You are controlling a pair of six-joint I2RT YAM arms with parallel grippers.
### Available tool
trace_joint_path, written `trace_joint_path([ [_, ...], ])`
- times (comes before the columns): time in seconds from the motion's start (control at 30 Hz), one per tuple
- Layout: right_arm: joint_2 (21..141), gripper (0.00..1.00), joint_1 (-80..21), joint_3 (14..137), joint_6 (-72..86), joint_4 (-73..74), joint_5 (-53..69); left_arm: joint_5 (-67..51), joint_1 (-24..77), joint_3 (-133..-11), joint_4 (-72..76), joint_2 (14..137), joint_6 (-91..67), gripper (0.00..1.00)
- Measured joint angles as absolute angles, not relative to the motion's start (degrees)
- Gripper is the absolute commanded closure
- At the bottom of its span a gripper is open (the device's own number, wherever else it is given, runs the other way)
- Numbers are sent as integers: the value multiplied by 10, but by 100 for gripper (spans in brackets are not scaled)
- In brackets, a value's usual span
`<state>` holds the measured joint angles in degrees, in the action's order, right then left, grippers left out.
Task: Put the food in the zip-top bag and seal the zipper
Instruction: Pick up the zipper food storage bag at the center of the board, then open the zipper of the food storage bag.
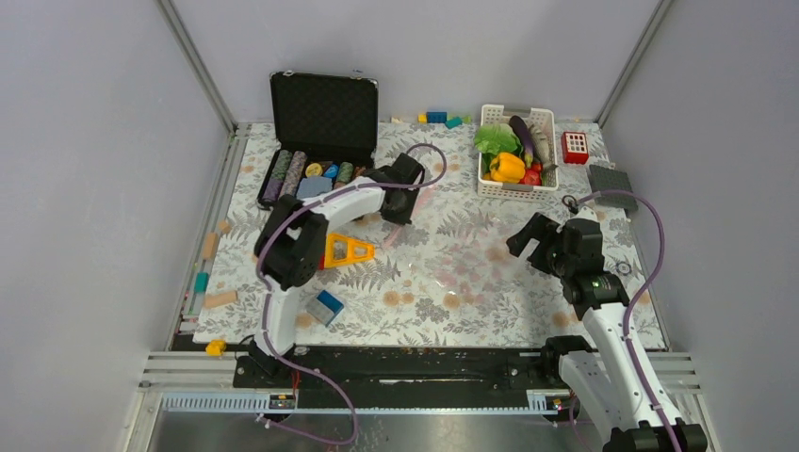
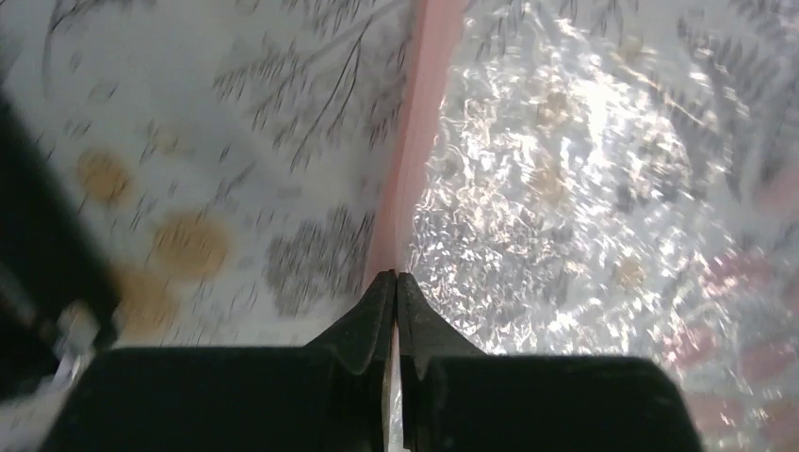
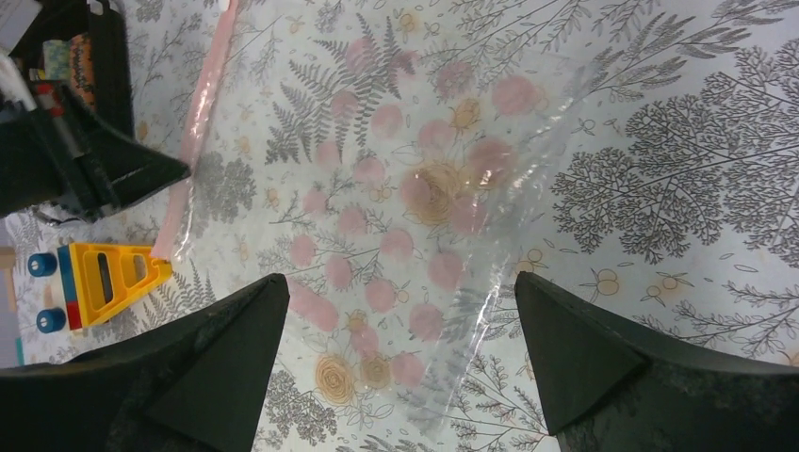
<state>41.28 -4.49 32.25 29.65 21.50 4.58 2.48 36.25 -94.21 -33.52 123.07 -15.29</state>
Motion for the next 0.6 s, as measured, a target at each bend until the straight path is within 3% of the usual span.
trace_joint_path([
  [0.43,359,2,-53,296,321,138,190,102,401,-690,-289,730,-168,100],
  [0.6,390,2,-166,321,334,130,185,79,430,-621,-268,618,-158,100],
])
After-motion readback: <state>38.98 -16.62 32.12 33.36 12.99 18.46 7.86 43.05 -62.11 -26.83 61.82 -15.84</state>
